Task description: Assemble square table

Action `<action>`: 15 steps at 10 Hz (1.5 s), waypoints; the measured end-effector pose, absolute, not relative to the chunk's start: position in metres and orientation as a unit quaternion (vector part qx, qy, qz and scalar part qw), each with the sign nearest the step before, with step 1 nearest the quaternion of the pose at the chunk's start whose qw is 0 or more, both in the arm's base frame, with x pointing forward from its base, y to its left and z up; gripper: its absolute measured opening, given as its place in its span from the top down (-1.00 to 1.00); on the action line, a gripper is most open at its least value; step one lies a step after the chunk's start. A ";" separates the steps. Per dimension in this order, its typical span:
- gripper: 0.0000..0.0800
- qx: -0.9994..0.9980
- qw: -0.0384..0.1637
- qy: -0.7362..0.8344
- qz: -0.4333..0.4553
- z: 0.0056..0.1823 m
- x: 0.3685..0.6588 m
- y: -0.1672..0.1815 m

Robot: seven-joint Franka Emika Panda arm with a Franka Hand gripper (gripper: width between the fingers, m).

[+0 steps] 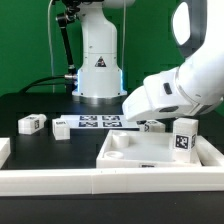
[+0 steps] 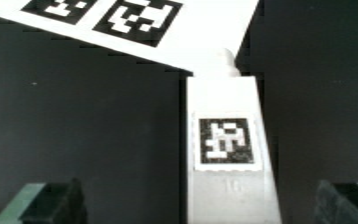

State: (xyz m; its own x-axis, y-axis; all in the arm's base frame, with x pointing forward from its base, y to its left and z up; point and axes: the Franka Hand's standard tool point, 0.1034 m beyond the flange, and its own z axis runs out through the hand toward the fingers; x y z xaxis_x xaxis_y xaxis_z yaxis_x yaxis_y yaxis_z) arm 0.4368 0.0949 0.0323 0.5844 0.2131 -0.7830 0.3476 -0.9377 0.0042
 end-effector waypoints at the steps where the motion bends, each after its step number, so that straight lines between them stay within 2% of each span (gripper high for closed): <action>1: -0.62 0.888 0.078 0.159 -0.424 0.030 0.437 0.095; 8: -0.62 0.898 0.082 0.154 -0.404 0.012 0.438 0.095; 9: -0.52 0.898 0.084 0.150 -0.404 0.012 0.438 0.095; 10: -0.52 0.898 0.084 0.150 -0.404 0.012 0.438 0.094; 11: -0.08 0.899 0.083 0.148 -0.404 0.012 0.439 0.093; 12: -0.08 0.899 0.083 0.147 -0.405 0.012 0.439 0.092; 13: 0.29 0.899 0.083 0.146 -0.404 0.013 0.440 0.091; 15: 0.29 0.901 0.081 0.143 -0.402 0.014 0.443 0.088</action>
Offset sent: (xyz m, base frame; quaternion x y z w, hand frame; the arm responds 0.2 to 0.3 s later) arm -0.0021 0.0038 -0.0123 0.0033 0.0336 -0.0246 0.9991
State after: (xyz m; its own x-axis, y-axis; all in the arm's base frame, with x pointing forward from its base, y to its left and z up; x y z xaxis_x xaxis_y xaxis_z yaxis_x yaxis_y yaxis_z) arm 0.4428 0.0882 0.0139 0.6353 0.1924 -0.7480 0.3224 -0.9461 0.0305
